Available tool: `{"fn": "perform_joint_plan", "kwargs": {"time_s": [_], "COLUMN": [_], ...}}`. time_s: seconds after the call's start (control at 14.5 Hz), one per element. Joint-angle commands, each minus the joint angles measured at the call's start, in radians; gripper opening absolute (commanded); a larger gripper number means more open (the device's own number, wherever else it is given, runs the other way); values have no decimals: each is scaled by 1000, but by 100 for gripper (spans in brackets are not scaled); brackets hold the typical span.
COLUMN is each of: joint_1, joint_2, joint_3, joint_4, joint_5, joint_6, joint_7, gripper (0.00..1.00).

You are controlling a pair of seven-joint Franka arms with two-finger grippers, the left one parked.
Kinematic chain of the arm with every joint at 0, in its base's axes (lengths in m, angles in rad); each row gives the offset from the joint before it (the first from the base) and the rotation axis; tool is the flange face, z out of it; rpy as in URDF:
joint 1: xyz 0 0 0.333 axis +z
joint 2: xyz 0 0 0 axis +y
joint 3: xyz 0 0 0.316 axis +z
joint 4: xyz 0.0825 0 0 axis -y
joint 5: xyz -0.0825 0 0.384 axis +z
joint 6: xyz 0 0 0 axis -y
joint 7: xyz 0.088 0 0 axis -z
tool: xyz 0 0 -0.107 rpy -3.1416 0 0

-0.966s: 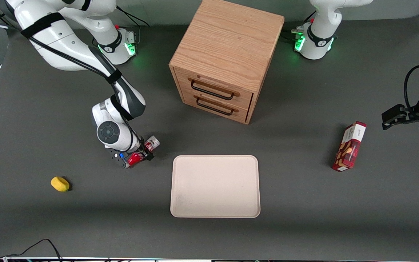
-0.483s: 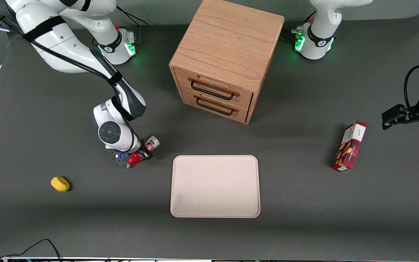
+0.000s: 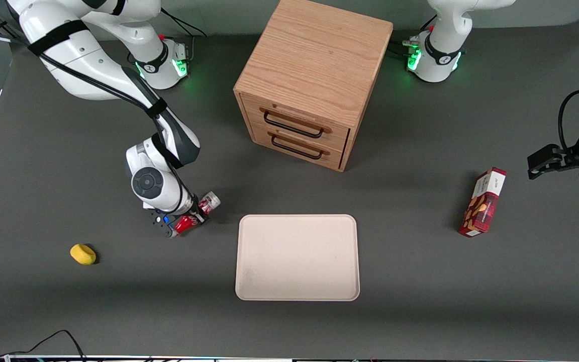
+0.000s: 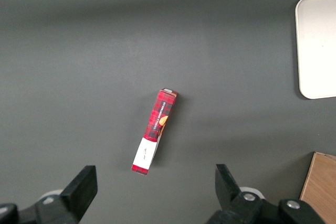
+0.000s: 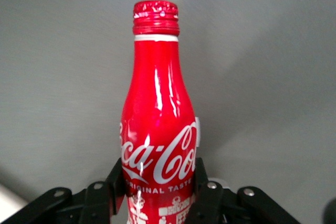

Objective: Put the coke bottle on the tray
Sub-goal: 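Lower the open right gripper around the bottle's middle and close it, then lift the bottle and carry it over the cream tray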

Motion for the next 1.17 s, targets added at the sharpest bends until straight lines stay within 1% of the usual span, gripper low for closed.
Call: {"fn": "perform_joint_plan", "kwargs": {"time_s": [0.0,0.07,0.28,0.41,0.48,0.55,0.69,0.83,0.9,0.97,1.03,1.1], "joint_1": [6,6,18,59,82,111,156,158,150,146,148,159], "joint_2": [-11,-11,18,110,168,208,251,262,267,280,296,314], "joint_3": [41,55,61,55,59,59,56,55,56,52,42,32], "joint_4": [200,254,418,606,703,764,806,819,822,831,848,861], "joint_5": [-20,-20,-8,-5,-6,-5,-6,-5,8,61,102,107], "joint_6": [-172,-211,-269,-352,-387,-395,-389,-394,-400,-416,-424,-427], "joint_7": [-59,-105,-343,-454,-474,-485,-547,-722,-767,-778,-781,-781], "gripper": [15,19,19,19,18,18,17,16,15,15,12,11]}}
